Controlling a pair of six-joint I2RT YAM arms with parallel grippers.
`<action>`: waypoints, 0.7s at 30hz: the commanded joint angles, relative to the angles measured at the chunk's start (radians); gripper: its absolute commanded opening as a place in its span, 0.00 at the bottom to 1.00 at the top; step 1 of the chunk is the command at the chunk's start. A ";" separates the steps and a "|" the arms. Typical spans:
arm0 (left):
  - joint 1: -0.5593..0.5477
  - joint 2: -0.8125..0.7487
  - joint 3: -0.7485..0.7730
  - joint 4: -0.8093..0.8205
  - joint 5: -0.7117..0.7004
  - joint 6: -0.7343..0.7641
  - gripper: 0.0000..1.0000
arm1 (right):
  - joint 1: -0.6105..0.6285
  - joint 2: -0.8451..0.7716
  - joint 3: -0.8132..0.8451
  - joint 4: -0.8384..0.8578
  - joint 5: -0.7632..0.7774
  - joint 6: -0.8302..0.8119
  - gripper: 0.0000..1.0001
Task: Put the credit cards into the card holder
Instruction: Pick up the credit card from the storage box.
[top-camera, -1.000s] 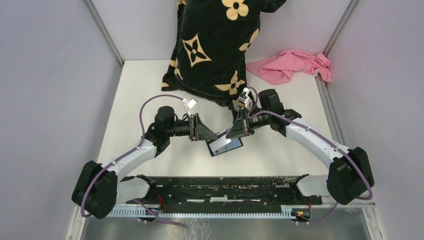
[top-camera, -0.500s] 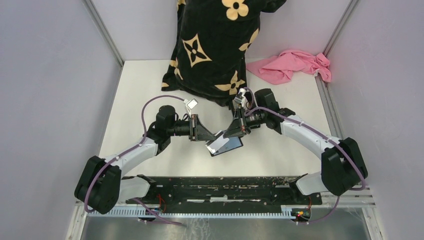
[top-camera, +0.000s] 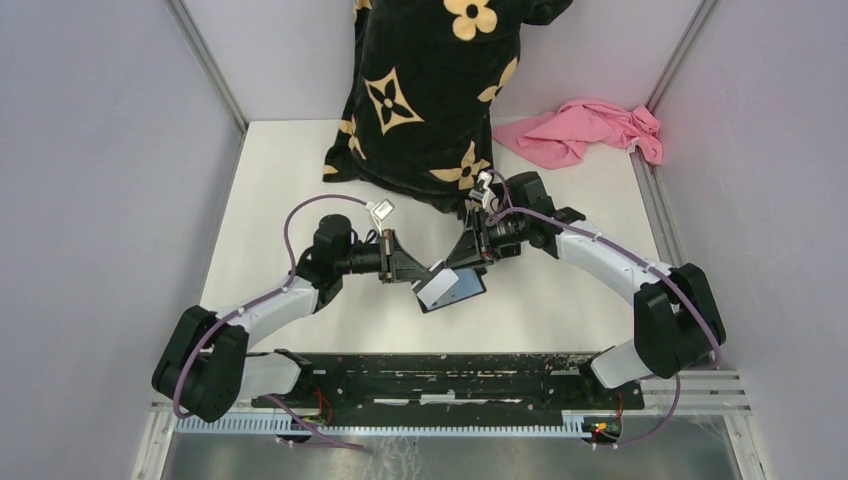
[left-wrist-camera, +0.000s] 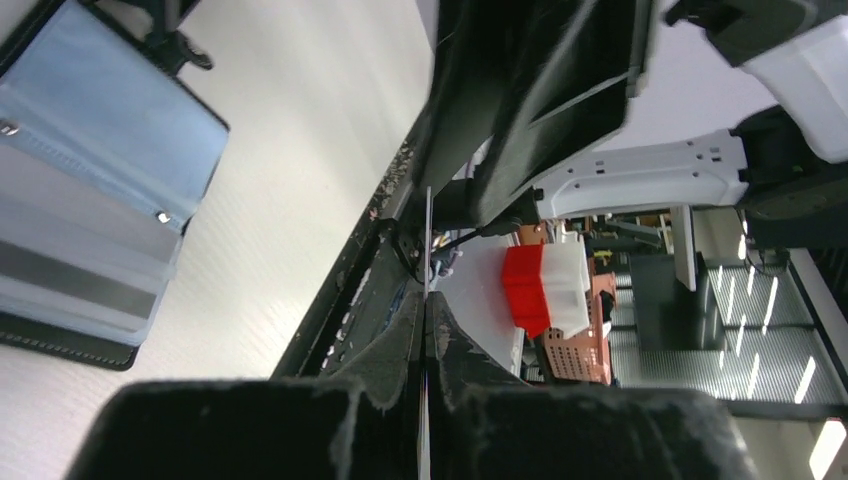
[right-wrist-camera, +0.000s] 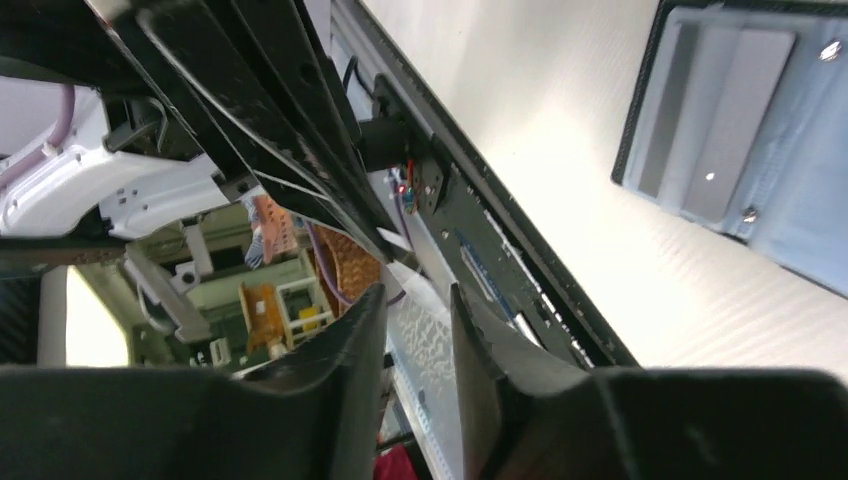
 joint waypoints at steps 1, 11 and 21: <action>-0.008 -0.045 -0.064 0.051 -0.144 -0.080 0.03 | -0.006 -0.005 0.113 -0.084 0.127 -0.118 0.42; -0.033 -0.220 -0.251 0.057 -0.615 -0.273 0.03 | -0.005 0.063 0.216 -0.226 0.441 -0.252 0.49; -0.314 -0.249 -0.320 0.082 -1.087 -0.425 0.03 | 0.066 0.210 0.304 -0.285 0.753 -0.327 0.22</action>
